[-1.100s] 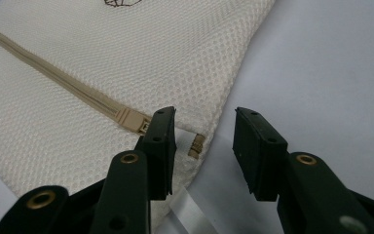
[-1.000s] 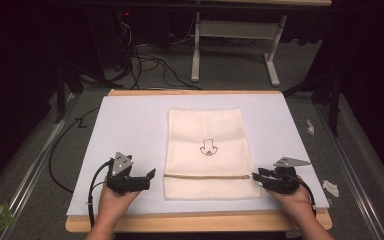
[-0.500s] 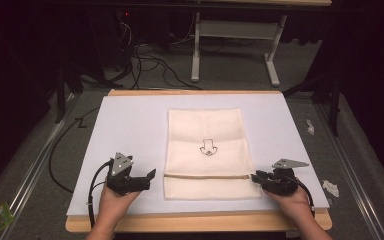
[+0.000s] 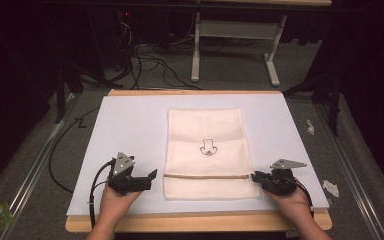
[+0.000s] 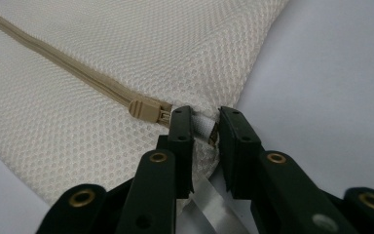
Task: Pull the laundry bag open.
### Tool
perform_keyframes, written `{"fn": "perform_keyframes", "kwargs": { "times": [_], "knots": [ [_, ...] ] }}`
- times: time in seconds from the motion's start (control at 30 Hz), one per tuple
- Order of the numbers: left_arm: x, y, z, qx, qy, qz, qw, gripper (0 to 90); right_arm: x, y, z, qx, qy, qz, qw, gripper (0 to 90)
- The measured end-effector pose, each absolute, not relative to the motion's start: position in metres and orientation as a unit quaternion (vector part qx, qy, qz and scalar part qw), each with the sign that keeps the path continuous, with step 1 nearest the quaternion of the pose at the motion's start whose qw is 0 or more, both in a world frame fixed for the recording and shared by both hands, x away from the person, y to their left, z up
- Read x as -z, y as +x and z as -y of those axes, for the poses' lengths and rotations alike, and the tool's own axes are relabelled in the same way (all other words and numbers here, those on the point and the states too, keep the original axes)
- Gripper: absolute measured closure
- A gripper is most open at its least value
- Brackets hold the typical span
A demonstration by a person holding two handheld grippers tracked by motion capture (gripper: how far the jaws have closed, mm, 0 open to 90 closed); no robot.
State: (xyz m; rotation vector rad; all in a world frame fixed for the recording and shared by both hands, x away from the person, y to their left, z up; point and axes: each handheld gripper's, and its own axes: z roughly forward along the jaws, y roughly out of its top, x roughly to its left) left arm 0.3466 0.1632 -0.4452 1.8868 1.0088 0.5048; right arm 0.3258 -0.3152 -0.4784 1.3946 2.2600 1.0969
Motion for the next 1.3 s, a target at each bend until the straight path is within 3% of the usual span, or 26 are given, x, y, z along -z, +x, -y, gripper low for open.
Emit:
{"fn": "perform_keyframes", "kwargs": {
  "times": [0.2,0.7,1.3],
  "knots": [
    [0.444,0.344,-0.161,-0.205,0.767,-0.401,0.457,7.0,0.474,0.323,0.311,-0.372,0.455,-0.795,0.150,84.2],
    [0.439,0.338,-0.150,-0.178,0.766,-0.385,0.484,12.6,0.457,0.319,0.310,-0.411,0.434,-0.785,0.167,84.8],
    [0.450,0.332,-0.088,-0.131,0.789,-0.331,0.500,18.0,0.448,0.317,0.310,-0.429,0.415,-0.784,0.169,85.0]
  ]
}}
